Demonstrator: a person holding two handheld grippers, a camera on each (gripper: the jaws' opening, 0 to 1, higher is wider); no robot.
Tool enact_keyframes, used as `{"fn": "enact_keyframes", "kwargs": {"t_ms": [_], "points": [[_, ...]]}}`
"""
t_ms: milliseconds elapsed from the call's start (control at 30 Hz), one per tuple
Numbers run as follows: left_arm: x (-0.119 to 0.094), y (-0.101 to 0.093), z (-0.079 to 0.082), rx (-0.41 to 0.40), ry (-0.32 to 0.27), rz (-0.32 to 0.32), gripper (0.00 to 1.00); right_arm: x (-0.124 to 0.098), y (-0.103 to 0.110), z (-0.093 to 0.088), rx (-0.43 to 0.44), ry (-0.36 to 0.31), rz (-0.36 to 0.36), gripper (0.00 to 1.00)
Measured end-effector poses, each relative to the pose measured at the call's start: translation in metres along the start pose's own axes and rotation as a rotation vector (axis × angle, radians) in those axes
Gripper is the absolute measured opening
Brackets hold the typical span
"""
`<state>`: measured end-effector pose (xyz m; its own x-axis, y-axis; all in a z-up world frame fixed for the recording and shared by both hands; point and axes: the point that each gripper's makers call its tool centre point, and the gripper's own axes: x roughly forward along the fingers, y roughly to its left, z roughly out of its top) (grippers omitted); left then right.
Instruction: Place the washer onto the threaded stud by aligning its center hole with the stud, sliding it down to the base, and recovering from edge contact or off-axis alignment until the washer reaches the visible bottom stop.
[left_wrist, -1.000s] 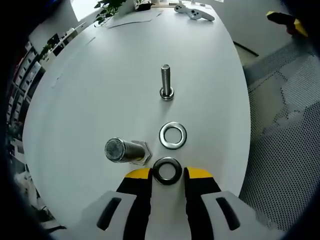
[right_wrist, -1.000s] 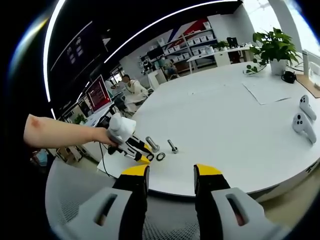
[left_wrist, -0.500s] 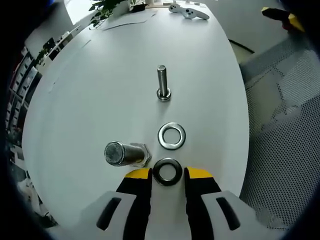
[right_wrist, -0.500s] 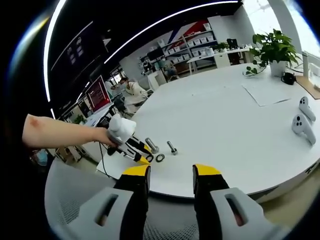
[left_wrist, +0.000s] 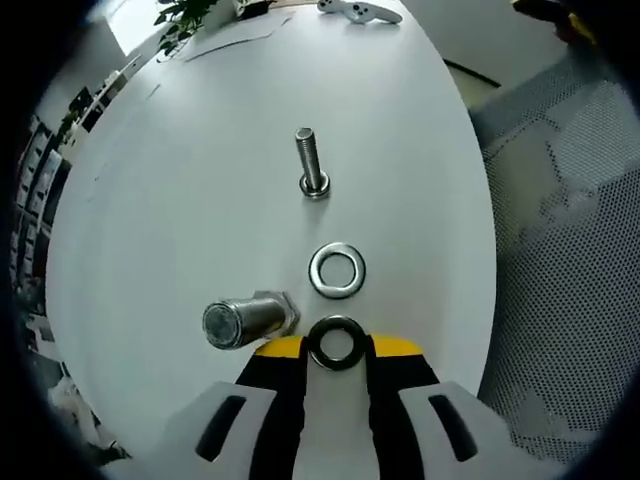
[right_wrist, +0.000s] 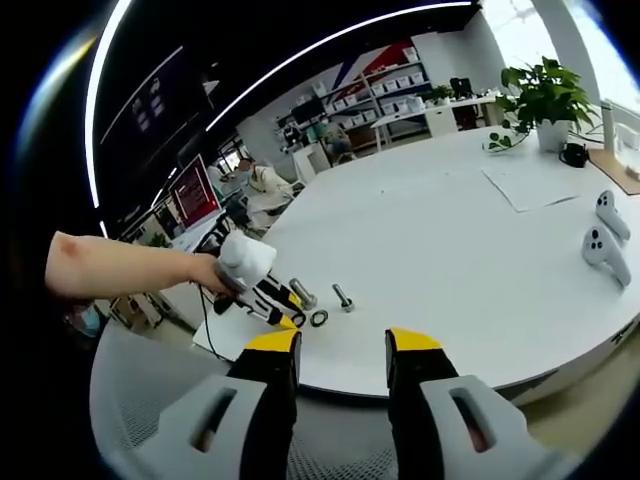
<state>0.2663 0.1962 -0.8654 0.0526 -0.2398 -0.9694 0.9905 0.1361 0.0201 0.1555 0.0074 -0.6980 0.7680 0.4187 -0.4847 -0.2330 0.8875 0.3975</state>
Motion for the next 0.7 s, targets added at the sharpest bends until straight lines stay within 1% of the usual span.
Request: {"fn": "enact_keyframes", "kwargs": {"t_ms": [67, 233, 300, 333, 467, 567, 700], "points": [[0.0001, 0.0004, -0.0006, 0.014, 0.004, 0.002, 0.21, -0.0002, 0.0000, 0.0001, 0.001, -0.002, 0.000, 0.37], [-0.0008, 0.0001, -0.0007, 0.009, 0.005, 0.022, 0.20, -0.0005, -0.0001, 0.0011, 0.004, -0.007, 0.000, 0.37], [-0.0015, 0.0000, 0.0005, 0.056, -0.004, 0.039, 0.20, -0.0005, -0.0001, 0.0012, 0.005, -0.009, 0.000, 0.37], [-0.0021, 0.0014, 0.0021, 0.076, -0.017, 0.062, 0.20, -0.0005, 0.0000, 0.0012, 0.005, -0.008, 0.000, 0.37], [-0.0028, 0.0024, 0.0030, 0.080, -0.027, 0.089, 0.20, -0.0002, 0.0000, 0.0007, 0.004, -0.004, 0.001, 0.36], [-0.0043, 0.0036, 0.0029, 0.101, -0.029, 0.118, 0.19, -0.0003, 0.0000, 0.0003, 0.003, -0.002, 0.001, 0.36], [-0.0053, 0.0033, 0.0008, 0.106, -0.028, 0.131, 0.19, -0.0002, 0.0001, 0.0003, 0.002, -0.001, 0.003, 0.36]]}}
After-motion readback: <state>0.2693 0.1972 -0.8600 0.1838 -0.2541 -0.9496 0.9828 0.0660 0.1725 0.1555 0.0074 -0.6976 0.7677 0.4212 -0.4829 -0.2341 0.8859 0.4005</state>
